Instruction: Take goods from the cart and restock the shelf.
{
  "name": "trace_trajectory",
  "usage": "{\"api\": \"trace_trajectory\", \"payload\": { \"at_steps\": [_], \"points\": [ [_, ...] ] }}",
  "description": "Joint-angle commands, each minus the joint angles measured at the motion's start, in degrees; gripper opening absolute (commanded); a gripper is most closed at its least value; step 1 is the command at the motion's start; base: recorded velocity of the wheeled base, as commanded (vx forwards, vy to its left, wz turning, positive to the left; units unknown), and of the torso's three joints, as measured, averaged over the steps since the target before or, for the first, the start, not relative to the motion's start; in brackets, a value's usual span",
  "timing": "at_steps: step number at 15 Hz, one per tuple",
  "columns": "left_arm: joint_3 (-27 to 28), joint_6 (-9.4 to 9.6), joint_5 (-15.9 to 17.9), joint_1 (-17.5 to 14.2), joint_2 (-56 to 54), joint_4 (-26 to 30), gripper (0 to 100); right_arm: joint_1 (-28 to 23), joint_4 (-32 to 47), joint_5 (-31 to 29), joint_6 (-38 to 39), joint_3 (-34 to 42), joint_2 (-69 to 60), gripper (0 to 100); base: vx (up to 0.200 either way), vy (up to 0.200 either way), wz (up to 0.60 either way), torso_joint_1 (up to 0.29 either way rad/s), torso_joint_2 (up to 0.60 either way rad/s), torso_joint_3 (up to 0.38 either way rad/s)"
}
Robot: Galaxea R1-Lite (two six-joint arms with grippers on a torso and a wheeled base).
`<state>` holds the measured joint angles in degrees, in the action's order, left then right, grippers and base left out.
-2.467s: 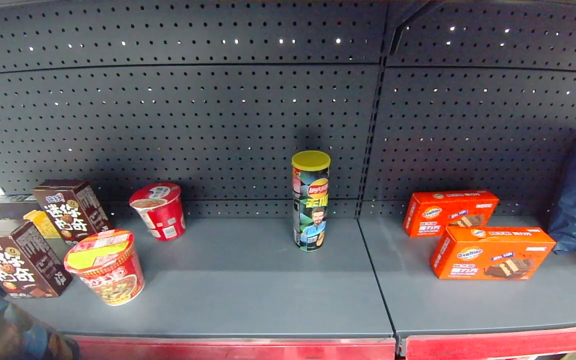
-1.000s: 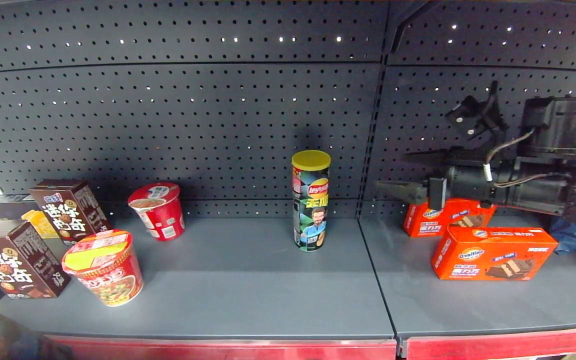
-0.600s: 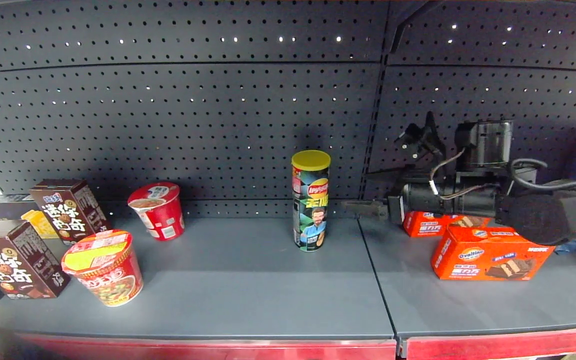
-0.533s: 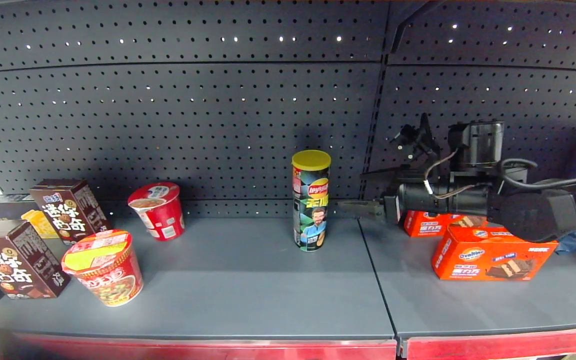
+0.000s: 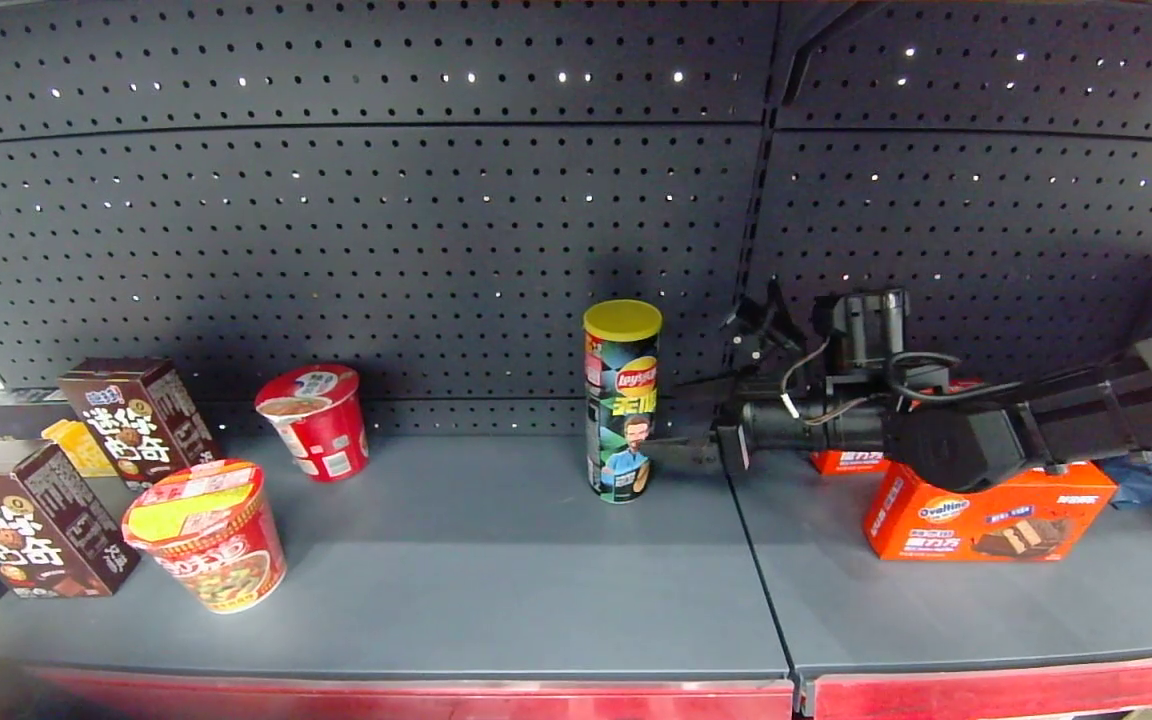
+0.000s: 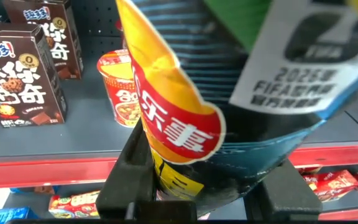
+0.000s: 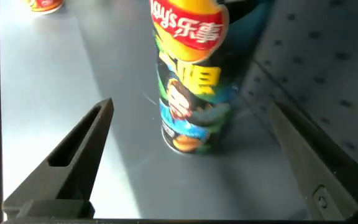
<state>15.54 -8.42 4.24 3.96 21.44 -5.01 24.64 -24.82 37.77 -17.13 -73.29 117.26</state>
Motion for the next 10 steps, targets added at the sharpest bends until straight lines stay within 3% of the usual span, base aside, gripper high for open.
{"api": "trace_trajectory", "payload": {
  "at_steps": [1,4,10],
  "points": [
    [0.01,-0.01,-0.02,-0.01,0.09,0.00,0,0.85,-0.14,0.29,-0.01,-2.91,4.12,100,0.000,0.000,0.00,0.000,0.00,0.000],
    [0.28,-0.01,-0.11,-0.01,-0.26,0.00,0,1.03,-0.14,0.29,-0.01,-5.37,6.84,100,0.000,0.000,0.00,0.000,0.00,0.000],
    [1.07,0.07,-0.11,-0.09,-3.51,5.71,0,1.82,-0.76,0.64,0.52,-10.29,13.26,100,0.000,0.000,0.00,0.000,0.00,0.000]
  ]
}}
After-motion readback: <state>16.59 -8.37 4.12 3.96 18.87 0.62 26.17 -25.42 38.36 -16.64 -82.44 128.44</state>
